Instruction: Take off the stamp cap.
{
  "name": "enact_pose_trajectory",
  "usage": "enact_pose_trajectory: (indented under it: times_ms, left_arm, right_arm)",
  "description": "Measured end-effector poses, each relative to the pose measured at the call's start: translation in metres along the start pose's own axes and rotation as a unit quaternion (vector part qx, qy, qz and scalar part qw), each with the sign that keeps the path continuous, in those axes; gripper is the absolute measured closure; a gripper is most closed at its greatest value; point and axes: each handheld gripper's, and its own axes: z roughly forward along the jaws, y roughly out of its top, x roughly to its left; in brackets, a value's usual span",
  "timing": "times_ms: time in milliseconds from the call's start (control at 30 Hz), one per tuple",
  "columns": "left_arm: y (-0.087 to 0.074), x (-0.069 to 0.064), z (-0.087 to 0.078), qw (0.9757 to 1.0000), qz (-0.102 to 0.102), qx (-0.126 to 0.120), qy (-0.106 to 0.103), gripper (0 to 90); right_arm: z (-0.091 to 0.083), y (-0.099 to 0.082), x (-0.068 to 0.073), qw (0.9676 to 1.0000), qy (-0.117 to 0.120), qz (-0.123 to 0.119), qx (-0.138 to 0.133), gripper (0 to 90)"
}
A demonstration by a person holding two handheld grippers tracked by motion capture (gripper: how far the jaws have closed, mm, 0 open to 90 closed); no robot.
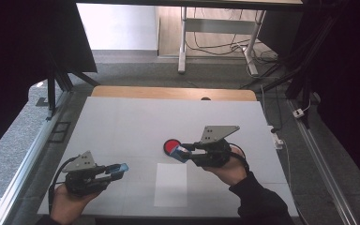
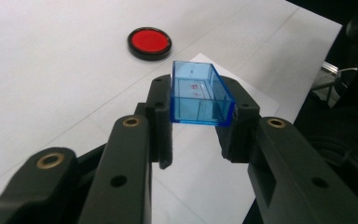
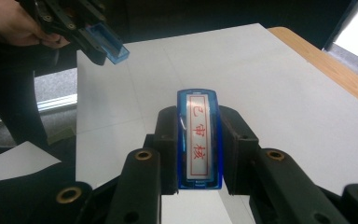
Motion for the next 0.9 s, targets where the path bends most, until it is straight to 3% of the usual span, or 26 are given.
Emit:
enact_pose_trajectory:
  times_ms: [467,900]
  left_arm:
    - [-0.027,0.003,-0.024,0.9988,-0.029,-0.003,0.039,68.3]
    - [-0.039,0.002,-0.027,0.9973,-0.043,0.024,0.055,68.4]
  right_arm:
    - [0.003,-0.002,-0.005,0.9993,-0.032,0.018,0.004,71.6]
    - [0.004,-0.006,-0.008,0.9988,-0.044,0.019,0.009,71.6]
